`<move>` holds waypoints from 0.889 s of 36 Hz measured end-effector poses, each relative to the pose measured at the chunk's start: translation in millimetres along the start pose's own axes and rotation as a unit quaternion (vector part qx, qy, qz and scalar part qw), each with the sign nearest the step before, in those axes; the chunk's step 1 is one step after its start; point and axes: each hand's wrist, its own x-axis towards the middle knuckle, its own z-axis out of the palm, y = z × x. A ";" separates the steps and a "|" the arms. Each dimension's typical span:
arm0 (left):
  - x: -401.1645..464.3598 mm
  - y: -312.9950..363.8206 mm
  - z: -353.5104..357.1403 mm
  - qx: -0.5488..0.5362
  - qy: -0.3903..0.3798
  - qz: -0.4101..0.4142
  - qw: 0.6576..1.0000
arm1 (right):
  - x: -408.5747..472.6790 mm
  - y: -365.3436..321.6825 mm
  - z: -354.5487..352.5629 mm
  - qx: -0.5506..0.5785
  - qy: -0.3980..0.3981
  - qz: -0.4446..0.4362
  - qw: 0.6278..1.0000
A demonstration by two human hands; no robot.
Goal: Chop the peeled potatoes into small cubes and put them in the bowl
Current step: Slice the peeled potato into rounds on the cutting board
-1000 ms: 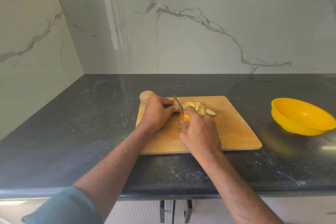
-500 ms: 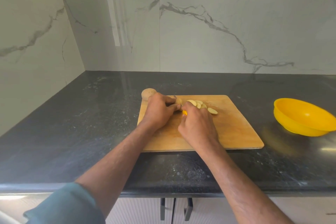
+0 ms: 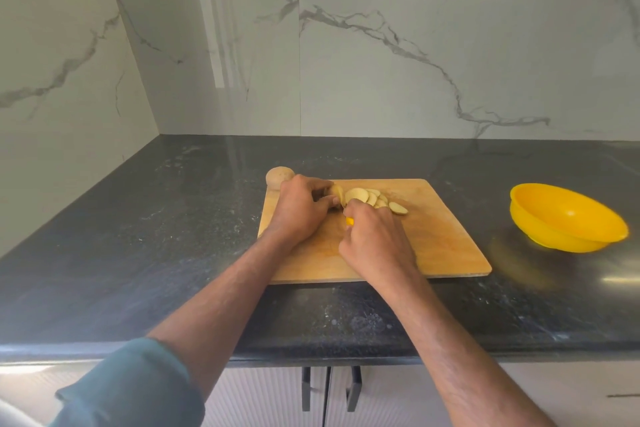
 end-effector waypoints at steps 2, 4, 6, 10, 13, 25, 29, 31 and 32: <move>0.2 -0.3 0.2 0.002 -0.001 -0.001 1.000 | -4.9 2.0 -1.3 -0.004 0.005 -0.004 1.000; 0.0 -0.6 0.5 0.001 -0.002 -0.002 1.000 | -9.6 4.7 -2.0 -0.010 0.007 -0.008 1.000; -0.2 -0.3 0.7 0.002 -0.004 -0.001 1.000 | -13.0 7.6 -4.1 -0.014 0.006 -0.010 1.000; -0.2 -0.2 0.7 0.001 -0.006 -0.003 1.000 | -16.0 14.6 -10.0 -0.016 -0.002 -0.014 1.000; 0.3 -0.9 1.0 0.002 -0.008 -0.011 1.000 | -15.6 22.0 -12.4 -0.004 -0.007 -0.016 1.000; -1.8 0.2 -3.2 0.012 -0.025 -0.002 1.000 | -10.5 52.8 -13.6 0.117 0.050 0.042 0.991; -1.5 -0.6 -4.0 0.011 -0.028 -0.002 1.000 | -9.5 53.4 -10.1 0.124 0.068 0.047 0.989; -0.7 -1.8 -3.1 0.002 -0.023 -0.008 1.000 | -8.7 53.4 -8.4 0.120 0.070 0.049 0.989; 0.1 -2.7 -2.4 -0.008 -0.021 -0.014 1.000 | -8.2 53.2 -7.6 0.118 0.073 0.050 0.989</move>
